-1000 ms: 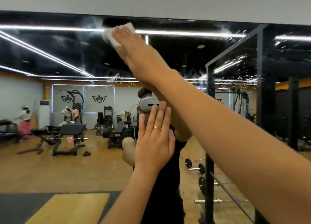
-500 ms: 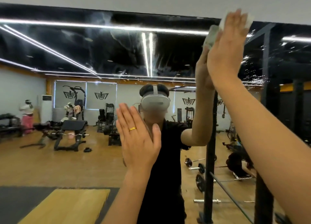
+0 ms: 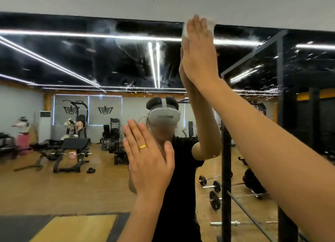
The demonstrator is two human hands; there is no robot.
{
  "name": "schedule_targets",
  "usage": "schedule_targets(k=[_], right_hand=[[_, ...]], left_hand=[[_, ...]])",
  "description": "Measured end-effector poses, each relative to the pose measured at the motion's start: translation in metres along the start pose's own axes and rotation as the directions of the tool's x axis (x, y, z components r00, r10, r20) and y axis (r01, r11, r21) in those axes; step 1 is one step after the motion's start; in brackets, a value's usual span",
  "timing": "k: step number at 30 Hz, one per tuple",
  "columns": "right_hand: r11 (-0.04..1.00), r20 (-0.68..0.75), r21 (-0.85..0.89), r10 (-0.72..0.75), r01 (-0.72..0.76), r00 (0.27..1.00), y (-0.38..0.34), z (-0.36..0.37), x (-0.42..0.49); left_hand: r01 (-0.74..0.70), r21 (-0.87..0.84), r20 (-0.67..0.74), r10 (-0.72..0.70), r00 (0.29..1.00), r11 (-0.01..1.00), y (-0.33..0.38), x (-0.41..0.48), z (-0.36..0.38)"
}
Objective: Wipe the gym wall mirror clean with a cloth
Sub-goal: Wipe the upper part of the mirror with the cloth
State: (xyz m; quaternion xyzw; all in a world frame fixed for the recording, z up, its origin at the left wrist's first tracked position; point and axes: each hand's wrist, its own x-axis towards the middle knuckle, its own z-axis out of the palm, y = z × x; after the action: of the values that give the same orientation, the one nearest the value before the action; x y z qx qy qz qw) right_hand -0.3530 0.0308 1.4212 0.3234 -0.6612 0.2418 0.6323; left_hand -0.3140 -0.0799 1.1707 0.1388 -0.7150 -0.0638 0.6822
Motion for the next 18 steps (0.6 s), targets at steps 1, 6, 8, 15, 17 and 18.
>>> schedule_targets(k=[1,6,8,15,17,18], right_hand=[[0.998,0.020,0.007,-0.060,0.060,0.998,-0.014,0.006,0.003],[0.955,0.142,0.000,-0.293,0.296,0.946,-0.092,0.040,0.017],[0.916,0.191,0.002,-0.394,0.401,0.899,-0.124,0.049,0.016],[0.860,0.248,0.205,-0.508,0.467,0.825,-0.116,0.026,-0.009],[0.901,0.041,0.243,-0.380,0.359,0.924,-0.087,0.007,-0.031],[0.923,-0.066,0.250,-0.284,0.291,0.957,-0.069,-0.004,-0.042]], left_hand=[[0.000,0.005,-0.001,0.000,1.000,1.000,0.000,0.000,0.000],[-0.007,0.007,-0.026,0.007,1.000,1.000,-0.003,0.001,0.002],[-0.009,-0.009,-0.044,0.009,0.999,1.000,-0.005,0.002,0.004],[-0.012,-0.013,-0.050,0.012,0.999,1.000,-0.010,0.005,0.002],[-0.008,0.000,-0.036,0.008,0.999,1.000,-0.012,0.005,0.001],[-0.006,0.002,-0.024,0.006,1.000,1.000,-0.012,0.004,0.000]])
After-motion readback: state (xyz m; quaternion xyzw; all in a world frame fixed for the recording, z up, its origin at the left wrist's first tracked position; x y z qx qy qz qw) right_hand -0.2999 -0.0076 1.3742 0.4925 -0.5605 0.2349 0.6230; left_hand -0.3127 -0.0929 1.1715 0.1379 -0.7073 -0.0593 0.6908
